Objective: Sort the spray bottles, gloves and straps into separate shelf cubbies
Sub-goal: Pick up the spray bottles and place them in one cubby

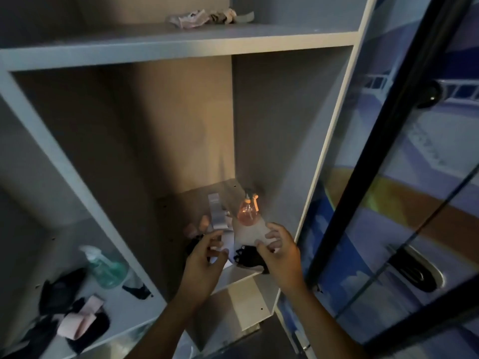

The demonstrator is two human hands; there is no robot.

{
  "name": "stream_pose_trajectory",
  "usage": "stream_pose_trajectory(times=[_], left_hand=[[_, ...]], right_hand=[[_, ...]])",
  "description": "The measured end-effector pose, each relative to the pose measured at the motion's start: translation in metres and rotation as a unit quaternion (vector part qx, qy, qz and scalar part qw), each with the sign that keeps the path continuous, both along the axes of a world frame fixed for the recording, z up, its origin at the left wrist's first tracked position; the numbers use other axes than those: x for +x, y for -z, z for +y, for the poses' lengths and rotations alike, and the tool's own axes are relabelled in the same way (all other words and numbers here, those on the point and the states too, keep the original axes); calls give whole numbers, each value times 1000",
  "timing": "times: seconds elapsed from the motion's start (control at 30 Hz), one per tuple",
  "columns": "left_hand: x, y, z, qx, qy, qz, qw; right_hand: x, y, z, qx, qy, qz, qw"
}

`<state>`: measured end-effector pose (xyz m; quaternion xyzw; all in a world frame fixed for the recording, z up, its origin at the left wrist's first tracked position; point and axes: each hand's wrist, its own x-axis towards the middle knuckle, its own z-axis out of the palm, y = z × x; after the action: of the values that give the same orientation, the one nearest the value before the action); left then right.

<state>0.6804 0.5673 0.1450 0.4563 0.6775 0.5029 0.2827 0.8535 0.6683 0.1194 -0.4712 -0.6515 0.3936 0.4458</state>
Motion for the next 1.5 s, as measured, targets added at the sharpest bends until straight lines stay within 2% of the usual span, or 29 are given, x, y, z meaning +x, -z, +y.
stream_pose_trajectory(times=[0.2,0.33,0.43,0.7,1.07,1.33,1.5], left_hand=[[8,18,17,-11,-44,11,999],[-2,32,25,-27,-58,-11,998],[-13,39,36,-11,-65,-32,997],[-36,54,41,4,-56,-50,997],[-44,63,38,-10,-48,-32,998],[-37,60,45,-27,-9,-45,999],[-30,60,50,-37,-5,-43,998]], right_hand=[[-18,5,64,30,28,-40,998],[-45,4,111,9,49,-102,994],[-59,18,142,48,64,-157,984],[-71,37,177,52,15,-290,955],[-95,49,195,11,23,-285,958],[-68,72,150,91,45,-228,968],[-69,75,150,96,35,-220,970]])
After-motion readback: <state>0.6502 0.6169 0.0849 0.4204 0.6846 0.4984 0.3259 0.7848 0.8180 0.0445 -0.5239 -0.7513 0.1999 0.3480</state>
